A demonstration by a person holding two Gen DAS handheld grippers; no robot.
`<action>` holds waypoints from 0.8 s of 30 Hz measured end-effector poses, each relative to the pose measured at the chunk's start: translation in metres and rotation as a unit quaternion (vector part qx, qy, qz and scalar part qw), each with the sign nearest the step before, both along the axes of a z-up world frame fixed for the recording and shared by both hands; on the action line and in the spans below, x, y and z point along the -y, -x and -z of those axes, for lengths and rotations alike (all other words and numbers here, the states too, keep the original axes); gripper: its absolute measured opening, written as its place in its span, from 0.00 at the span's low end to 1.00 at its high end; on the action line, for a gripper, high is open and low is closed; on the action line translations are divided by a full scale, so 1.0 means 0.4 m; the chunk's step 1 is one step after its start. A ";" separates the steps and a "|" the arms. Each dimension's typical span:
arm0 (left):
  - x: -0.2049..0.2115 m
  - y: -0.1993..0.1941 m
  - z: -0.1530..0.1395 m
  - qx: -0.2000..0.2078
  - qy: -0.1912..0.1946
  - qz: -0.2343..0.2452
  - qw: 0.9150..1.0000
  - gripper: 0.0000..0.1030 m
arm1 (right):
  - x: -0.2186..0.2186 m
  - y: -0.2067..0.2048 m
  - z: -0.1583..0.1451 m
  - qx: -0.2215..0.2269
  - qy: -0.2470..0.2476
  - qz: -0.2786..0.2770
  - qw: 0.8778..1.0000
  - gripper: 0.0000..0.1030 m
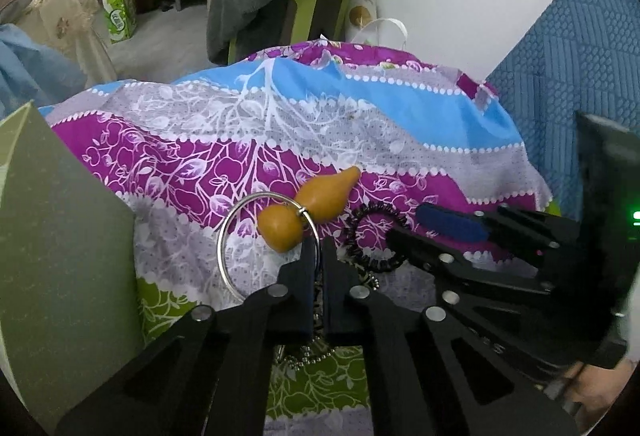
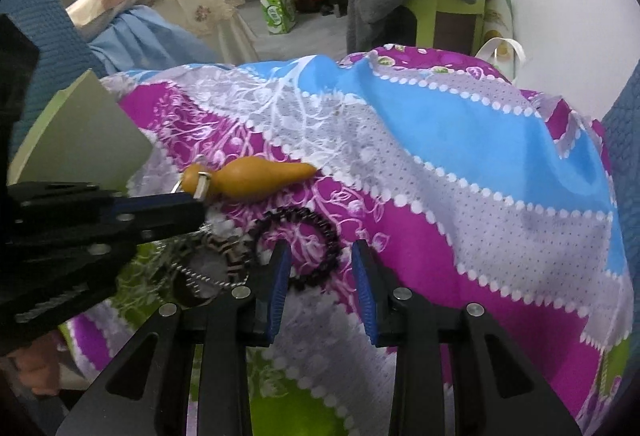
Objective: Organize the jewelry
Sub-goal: 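Grasp silver ring with left tool while right tool grasps black coil hair tie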
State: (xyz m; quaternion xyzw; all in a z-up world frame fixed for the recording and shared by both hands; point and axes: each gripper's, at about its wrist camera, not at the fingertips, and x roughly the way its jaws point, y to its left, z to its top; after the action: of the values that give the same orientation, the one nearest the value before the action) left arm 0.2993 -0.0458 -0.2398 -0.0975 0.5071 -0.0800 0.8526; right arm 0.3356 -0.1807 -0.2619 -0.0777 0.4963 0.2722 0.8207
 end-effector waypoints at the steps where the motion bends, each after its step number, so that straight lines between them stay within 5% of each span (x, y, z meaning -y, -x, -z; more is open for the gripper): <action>1: -0.005 0.001 -0.004 0.000 0.006 -0.002 1.000 0.02 | -0.004 -0.004 0.006 -0.001 0.004 -0.001 1.000 0.28; 4: -0.016 0.004 -0.015 0.000 0.018 -0.010 1.000 0.02 | -0.020 0.001 0.013 0.015 0.023 -0.014 1.000 0.27; 7: -0.024 0.011 -0.025 -0.001 0.030 -0.016 0.999 0.02 | -0.035 0.009 0.017 0.027 0.041 -0.027 0.998 0.07; 24: -0.029 0.127 -0.099 0.019 0.046 -0.016 0.999 0.02 | 0.045 0.126 -0.085 0.017 0.021 0.062 0.998 0.06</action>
State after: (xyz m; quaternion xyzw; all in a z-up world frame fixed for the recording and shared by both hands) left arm 0.2486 -0.0341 -0.2002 -0.1431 0.4851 -0.0908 0.8579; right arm 0.2851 -0.1985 -0.2278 -0.0691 0.4917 0.2090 0.8425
